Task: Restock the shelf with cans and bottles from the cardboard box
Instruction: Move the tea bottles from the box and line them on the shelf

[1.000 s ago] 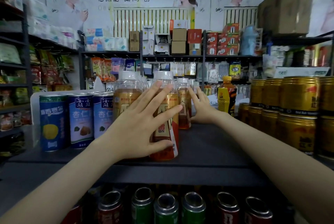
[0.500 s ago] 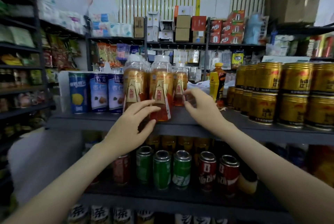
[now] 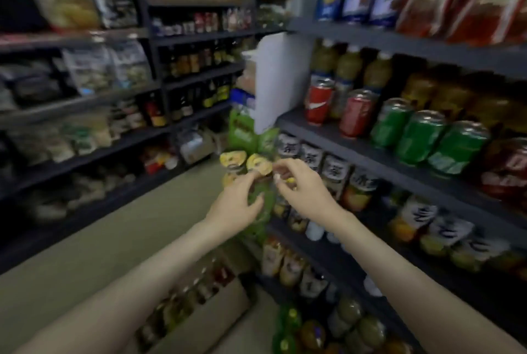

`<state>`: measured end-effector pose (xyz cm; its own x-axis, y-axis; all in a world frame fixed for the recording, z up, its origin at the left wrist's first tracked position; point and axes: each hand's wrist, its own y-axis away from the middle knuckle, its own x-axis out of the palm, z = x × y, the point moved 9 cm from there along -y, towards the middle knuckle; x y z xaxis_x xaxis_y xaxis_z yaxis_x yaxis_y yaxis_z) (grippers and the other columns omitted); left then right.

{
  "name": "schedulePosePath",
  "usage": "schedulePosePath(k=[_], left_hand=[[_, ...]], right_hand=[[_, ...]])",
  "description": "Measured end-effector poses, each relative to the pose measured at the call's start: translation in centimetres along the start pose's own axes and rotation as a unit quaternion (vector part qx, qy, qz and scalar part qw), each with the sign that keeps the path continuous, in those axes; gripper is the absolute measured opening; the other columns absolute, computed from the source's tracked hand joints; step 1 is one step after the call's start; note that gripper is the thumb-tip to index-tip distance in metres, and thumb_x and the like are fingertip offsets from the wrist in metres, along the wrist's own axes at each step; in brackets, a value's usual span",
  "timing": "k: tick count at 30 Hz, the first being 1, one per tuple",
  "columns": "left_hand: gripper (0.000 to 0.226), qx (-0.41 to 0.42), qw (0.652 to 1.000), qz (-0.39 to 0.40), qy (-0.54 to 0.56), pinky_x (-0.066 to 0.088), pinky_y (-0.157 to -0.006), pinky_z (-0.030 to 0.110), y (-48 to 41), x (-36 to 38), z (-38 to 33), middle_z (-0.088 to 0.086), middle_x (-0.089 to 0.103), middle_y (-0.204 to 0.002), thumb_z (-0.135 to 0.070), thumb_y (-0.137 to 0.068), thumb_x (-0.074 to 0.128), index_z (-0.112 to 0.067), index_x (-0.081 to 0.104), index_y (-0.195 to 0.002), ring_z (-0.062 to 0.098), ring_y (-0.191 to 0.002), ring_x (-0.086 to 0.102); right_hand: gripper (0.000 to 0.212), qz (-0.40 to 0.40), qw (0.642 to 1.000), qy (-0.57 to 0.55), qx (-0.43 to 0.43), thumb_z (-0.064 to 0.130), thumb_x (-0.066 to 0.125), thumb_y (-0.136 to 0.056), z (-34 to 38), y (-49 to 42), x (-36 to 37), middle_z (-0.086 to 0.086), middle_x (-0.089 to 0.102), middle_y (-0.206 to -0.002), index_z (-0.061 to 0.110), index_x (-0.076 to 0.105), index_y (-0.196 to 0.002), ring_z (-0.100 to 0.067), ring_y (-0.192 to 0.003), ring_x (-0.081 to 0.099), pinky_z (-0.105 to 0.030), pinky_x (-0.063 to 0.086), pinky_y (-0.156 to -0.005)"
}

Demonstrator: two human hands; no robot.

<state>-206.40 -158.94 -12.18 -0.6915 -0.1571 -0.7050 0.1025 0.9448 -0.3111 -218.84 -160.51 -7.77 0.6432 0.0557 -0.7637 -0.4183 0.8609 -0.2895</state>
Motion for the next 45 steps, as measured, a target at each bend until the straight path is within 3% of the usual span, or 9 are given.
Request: schedulePosePath(k=[11, 16, 20, 24, 27, 32, 37, 42, 45], left_hand=[[0.041, -0.374, 0.923, 0.030, -0.082, 0.042, -0.091, 0.030, 18.1, -4.1, 35.3, 0.007, 0.054, -0.128, -0.026, -0.093, 0.052, -0.016, 0.048, -0.132, 0.024, -0.117, 0.053], [0.038, -0.457, 0.883, 0.034, -0.097, 0.043, -0.083, 0.033, 21.7, -3.3, 48.2, 0.012, 0.057, -0.123, -0.019, -0.094, 0.051, -0.014, 0.049, -0.131, 0.032, -0.110, 0.056], [0.037, -0.469, 0.872, 0.070, -0.124, 0.045, -0.083, 0.034, 24.0, 1.2, 57.7, 0.009, 0.052, -0.127, -0.021, -0.097, 0.045, -0.013, 0.047, -0.132, 0.030, -0.109, 0.056], [0.034, -0.460, 0.872, 0.105, -0.131, 0.052, -0.067, 0.040, 26.4, 10.9, 65.9, 0.015, 0.066, -0.095, -0.021, -0.083, 0.042, -0.007, 0.067, -0.102, 0.038, -0.082, 0.062], [0.028, -0.494, 0.852, 0.108, -0.136, 0.052, -0.068, 0.043, 28.6, 18.6, 71.9, 0.015, 0.065, -0.093, -0.021, -0.080, 0.048, -0.007, 0.067, -0.095, 0.038, -0.082, 0.060], [0.056, -0.649, 0.742, 0.120, -0.118, 0.036, -0.104, 0.041, 32.7, 29.8, 79.6, 0.016, 0.040, -0.139, -0.024, -0.090, 0.052, -0.002, 0.034, -0.139, 0.033, -0.125, 0.040], [0.075, -0.727, 0.663, 0.124, -0.127, 0.034, -0.105, 0.043, 37.0, 37.1, 82.6, 0.024, 0.019, -0.146, -0.031, -0.094, 0.047, -0.001, 0.007, -0.149, 0.038, -0.129, 0.030], [0.073, -0.733, 0.669, 0.103, -0.072, 0.024, -0.109, 0.055, 37.9, 39.9, 82.3, 0.026, -0.001, -0.153, -0.034, -0.097, 0.045, -0.033, -0.003, -0.152, 0.047, -0.136, 0.015], [0.074, -0.696, 0.703, 0.125, -0.077, 0.036, -0.102, 0.052, 36.3, 40.4, 83.2, 0.026, 0.012, -0.145, -0.028, -0.095, 0.048, -0.043, -0.001, -0.149, 0.044, -0.127, 0.028]], right_hand=[[0.039, 0.319, 0.947, -0.028, 0.037, 0.014, 0.057, -0.093, 0.3, -6.3, 38.0, 0.007, 0.046, -0.108, 0.017, 0.048, -0.131, -0.010, -0.099, 0.052, -0.025, 0.046, -0.087], [0.053, 0.397, 0.913, -0.032, 0.084, 0.011, 0.056, -0.093, -4.1, -7.1, 53.0, 0.000, 0.047, -0.133, 0.019, 0.039, -0.142, -0.014, -0.120, 0.049, -0.029, 0.045, -0.098], [0.048, 0.398, 0.907, -0.021, 0.135, 0.011, 0.057, -0.092, -10.8, -5.7, 63.2, -0.002, 0.049, -0.136, 0.017, 0.044, -0.138, -0.018, -0.126, 0.047, -0.031, 0.040, -0.104], [0.054, 0.392, 0.897, 0.026, 0.204, 0.006, 0.063, -0.087, -21.0, -2.5, 71.5, -0.008, 0.050, -0.133, 0.012, 0.045, -0.137, -0.024, -0.127, 0.046, -0.036, 0.038, -0.107], [0.061, 0.399, 0.880, 0.078, 0.247, 0.005, 0.064, -0.085, -29.3, -0.3, 76.6, -0.013, 0.046, -0.136, 0.007, 0.040, -0.142, -0.028, -0.127, 0.042, -0.032, 0.032, -0.106], [0.072, 0.406, 0.863, 0.200, 0.226, 0.012, 0.065, -0.085, -39.9, 0.4, 82.5, -0.021, 0.033, -0.146, 0.002, 0.028, -0.146, -0.035, -0.135, 0.029, -0.038, 0.023, -0.111], [0.096, 0.363, 0.857, 0.232, 0.283, 0.034, 0.074, -0.081, -46.8, -0.9, 85.2, -0.027, 0.033, -0.143, 0.000, 0.014, -0.149, -0.044, -0.131, 0.033, -0.051, 0.030, -0.108], [0.098, 0.365, 0.803, 0.301, 0.361, 0.045, 0.074, -0.077, -50.2, -1.2, 85.8, -0.029, 0.025, -0.144, 0.005, 0.019, -0.148, -0.044, -0.132, 0.027, -0.049, 0.026, -0.107], [0.094, 0.352, 0.810, 0.306, 0.356, 0.044, 0.074, -0.077, -50.2, -1.6, 85.8, -0.029, 0.026, -0.141, 0.005, 0.024, -0.146, -0.045, -0.129, 0.028, -0.050, 0.026, -0.106]])
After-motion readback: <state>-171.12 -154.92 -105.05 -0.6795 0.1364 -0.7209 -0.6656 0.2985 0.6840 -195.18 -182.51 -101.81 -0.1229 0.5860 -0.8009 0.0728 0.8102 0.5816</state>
